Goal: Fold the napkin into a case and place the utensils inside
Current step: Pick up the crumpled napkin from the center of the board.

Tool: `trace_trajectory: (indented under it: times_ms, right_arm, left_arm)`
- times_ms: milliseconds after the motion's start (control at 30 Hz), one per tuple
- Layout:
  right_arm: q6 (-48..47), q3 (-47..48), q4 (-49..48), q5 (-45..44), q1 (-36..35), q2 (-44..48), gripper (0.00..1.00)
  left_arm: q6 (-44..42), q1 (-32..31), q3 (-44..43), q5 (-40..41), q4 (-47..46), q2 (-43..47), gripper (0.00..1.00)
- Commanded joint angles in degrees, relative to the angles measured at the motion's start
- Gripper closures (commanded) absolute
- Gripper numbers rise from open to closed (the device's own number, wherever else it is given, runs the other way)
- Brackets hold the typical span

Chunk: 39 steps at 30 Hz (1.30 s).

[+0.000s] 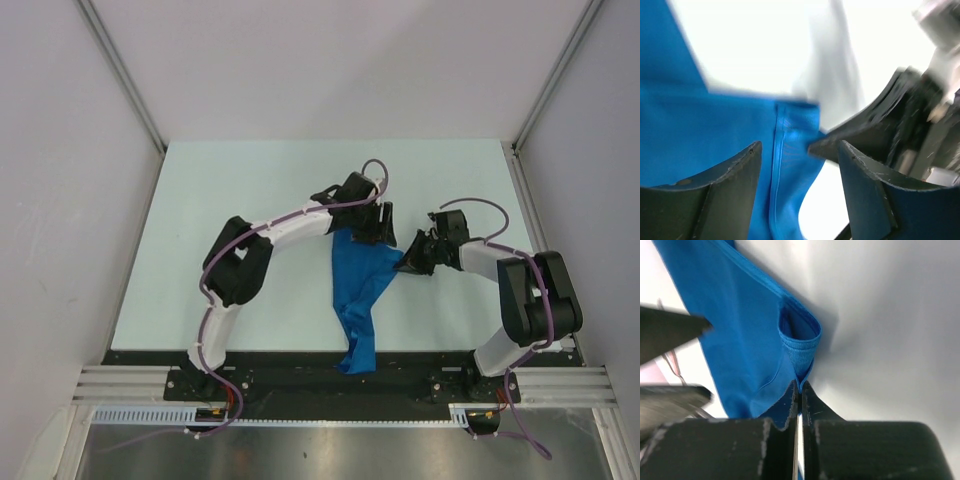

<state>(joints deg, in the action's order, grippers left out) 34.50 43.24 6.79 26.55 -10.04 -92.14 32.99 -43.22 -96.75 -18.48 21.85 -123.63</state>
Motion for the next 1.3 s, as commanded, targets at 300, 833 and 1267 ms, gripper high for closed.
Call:
trace_trajectory:
  times_ms: [300, 833, 1267]
  right_arm:
    - [-2.16, -2.55, -4.15, 3.16, 1.52, 0.99, 1.00]
    - [-2.68, -2.73, -2.04, 3.16, 2.31, 2.40, 0.99]
    - [-6.64, 1.58, 13.75, -1.93, 8.46, 15.22, 1.00]
  left_arm:
    - [-1.09, -1.60, -14.08, -7.98, 2.94, -13.38, 0.33]
    - [-1.00, -0.20, -14.52, -1.74, 3.81, -8.84, 0.98]
    - [-5.74, 2.35, 1.10, 17.59, 6.81, 23.59, 1.00]
